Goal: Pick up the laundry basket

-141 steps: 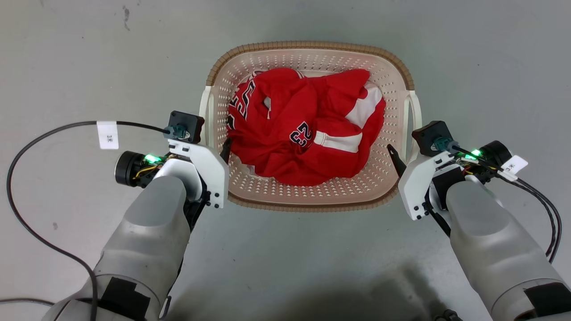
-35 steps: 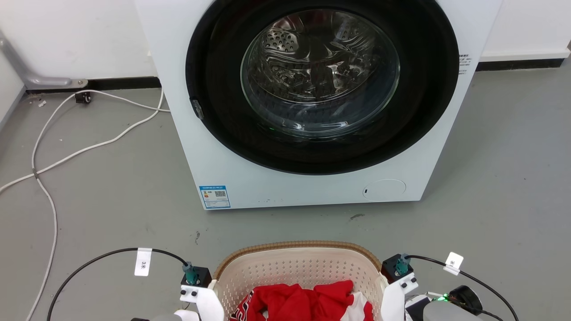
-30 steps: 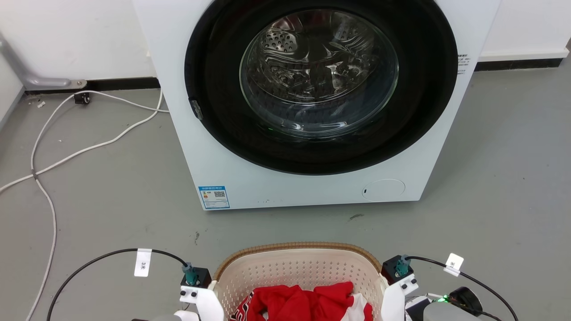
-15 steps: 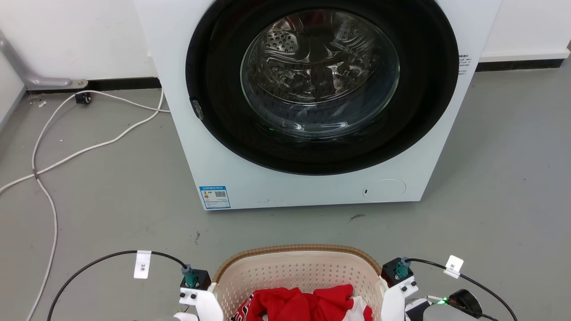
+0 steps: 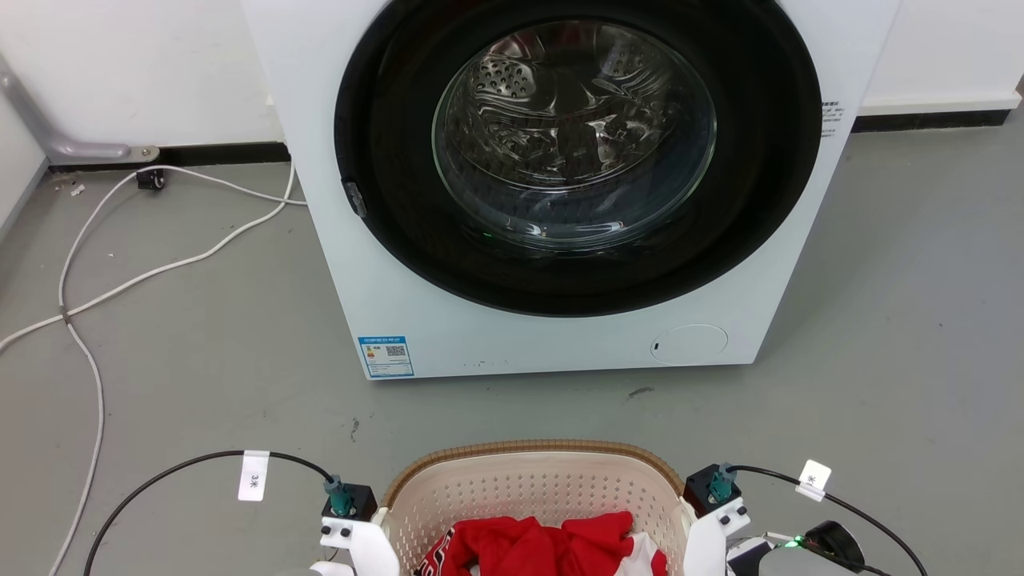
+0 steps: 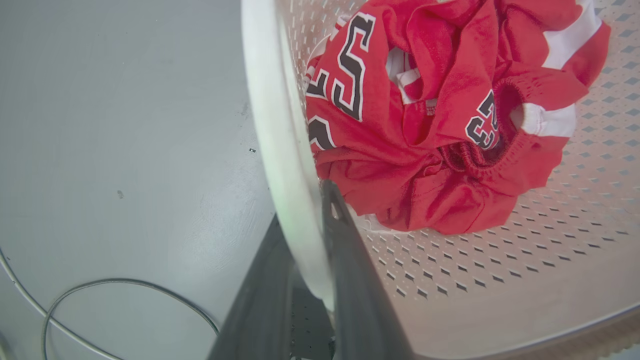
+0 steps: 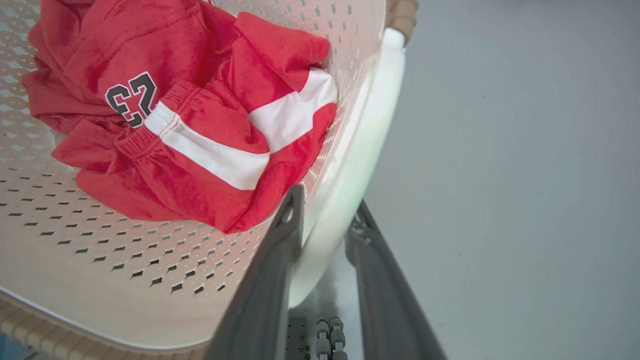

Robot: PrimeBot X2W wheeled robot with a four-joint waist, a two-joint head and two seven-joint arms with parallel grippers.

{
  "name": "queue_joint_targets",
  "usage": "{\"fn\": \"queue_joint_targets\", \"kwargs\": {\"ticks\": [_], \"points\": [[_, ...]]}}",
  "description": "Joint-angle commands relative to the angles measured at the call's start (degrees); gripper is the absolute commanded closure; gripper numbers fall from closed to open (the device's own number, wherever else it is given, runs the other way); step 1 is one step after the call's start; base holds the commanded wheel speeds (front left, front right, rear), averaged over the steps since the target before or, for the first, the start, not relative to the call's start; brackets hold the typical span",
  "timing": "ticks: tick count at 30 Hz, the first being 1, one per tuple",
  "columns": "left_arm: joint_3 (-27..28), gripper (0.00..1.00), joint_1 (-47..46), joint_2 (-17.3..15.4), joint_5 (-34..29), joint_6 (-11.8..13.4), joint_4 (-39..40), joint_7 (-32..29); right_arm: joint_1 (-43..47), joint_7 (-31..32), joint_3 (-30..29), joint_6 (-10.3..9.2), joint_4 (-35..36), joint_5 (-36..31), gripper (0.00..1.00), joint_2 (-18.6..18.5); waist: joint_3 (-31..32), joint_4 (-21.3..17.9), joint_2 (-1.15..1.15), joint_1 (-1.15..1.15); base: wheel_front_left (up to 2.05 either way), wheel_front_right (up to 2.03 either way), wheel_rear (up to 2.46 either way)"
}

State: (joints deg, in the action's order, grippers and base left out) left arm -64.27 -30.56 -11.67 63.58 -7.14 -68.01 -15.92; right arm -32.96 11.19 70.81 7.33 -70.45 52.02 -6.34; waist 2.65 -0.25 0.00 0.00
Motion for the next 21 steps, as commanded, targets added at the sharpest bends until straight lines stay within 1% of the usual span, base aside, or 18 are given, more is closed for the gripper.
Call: {"fn": "queue_joint_targets", "kwargs": {"ticks": [1, 21], "points": [[-0.2, 1.0, -1.1, 0.5, 0.1, -0.6, 0.5, 0.5, -0.9, 0.0, 0.5, 0.28, 0.2, 0.2, 1.0, 0.4, 0.0, 0.0, 0.0, 0.0, 0.0, 0.0, 0.0], [-2.5, 1.0, -1.4, 0.3, 2.6, -0.6, 0.2, 1.0, -0.9, -0.5, 2.0, 0.27, -0.1, 1.6, 1.0, 0.6, 0.0, 0.0, 0.0, 0.0, 0.0, 0.0, 0.0]]}}
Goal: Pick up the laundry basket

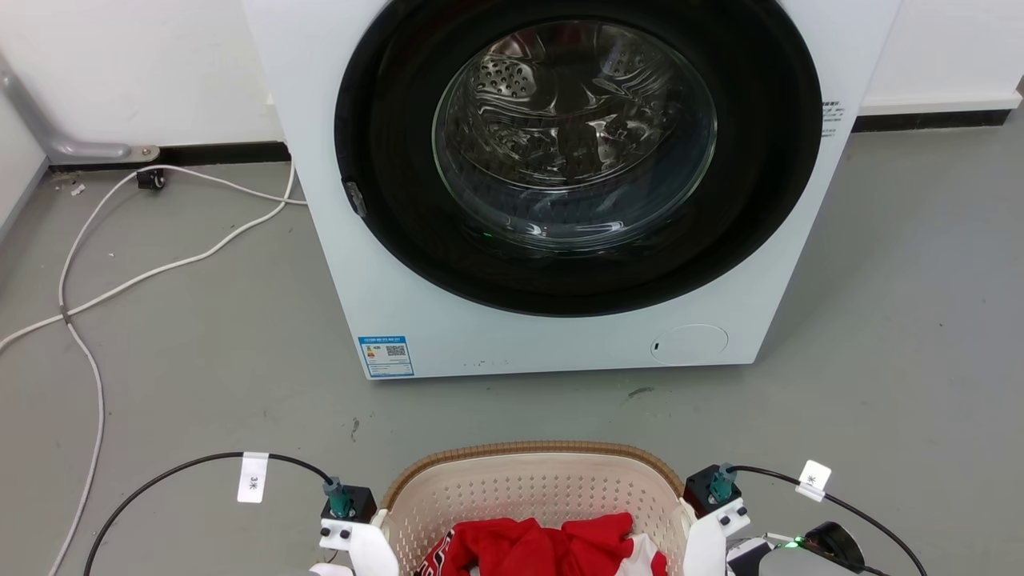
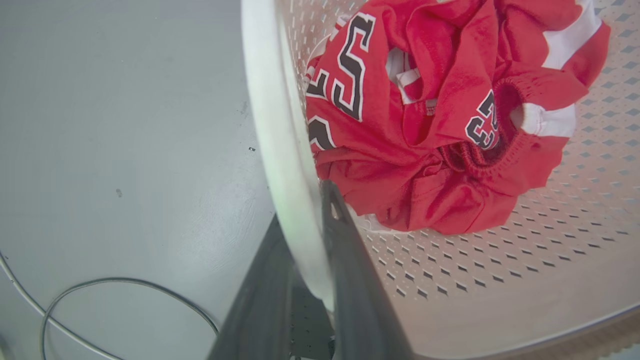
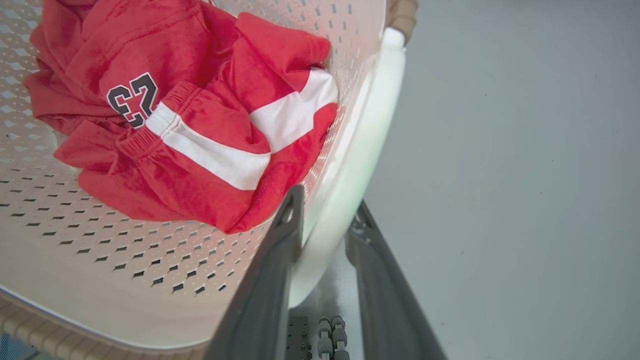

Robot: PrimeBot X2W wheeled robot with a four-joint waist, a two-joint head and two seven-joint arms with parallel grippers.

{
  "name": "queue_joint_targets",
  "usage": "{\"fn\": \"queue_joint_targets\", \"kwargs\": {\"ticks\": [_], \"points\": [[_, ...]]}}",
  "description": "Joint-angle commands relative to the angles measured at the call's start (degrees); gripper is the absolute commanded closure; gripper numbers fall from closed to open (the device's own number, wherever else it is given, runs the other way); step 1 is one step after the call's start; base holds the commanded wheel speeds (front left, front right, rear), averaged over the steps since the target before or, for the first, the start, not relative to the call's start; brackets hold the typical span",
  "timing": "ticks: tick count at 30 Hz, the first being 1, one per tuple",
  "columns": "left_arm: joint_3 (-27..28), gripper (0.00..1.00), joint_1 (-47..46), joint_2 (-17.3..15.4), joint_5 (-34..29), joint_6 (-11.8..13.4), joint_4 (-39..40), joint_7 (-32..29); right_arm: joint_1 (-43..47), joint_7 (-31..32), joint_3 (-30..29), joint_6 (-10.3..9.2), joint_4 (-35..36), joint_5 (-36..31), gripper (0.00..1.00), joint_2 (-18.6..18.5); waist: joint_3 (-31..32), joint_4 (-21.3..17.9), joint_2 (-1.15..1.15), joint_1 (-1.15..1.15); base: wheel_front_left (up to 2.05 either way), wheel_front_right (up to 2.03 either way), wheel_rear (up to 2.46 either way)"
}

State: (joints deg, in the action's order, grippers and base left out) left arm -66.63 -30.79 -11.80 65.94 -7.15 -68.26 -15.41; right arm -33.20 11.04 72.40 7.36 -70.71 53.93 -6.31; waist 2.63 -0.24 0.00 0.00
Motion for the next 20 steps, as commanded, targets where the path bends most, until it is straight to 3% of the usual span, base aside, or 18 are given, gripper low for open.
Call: {"fn": "queue_joint_targets", "kwargs": {"ticks": [1, 20], "points": [[-0.3, 1.0, -1.1, 0.4, 0.3, -0.5, 0.4, 0.5, -0.7, -0.4, 0.4, 0.24, 0.1, -0.2, 1.0, 0.6, 0.0, 0.0, 0.0, 0.0, 0.0, 0.0, 0.0], [-2.2, 1.0, -1.5, 0.4, 2.2, -0.6, 0.4, 0.9, -0.5, -0.5, 1.0, 0.23, 0.0, 0.3, 1.0, 0.3, 0.1, 0.0, 0.0, 0.0, 0.0, 0.0, 0.0]]}}
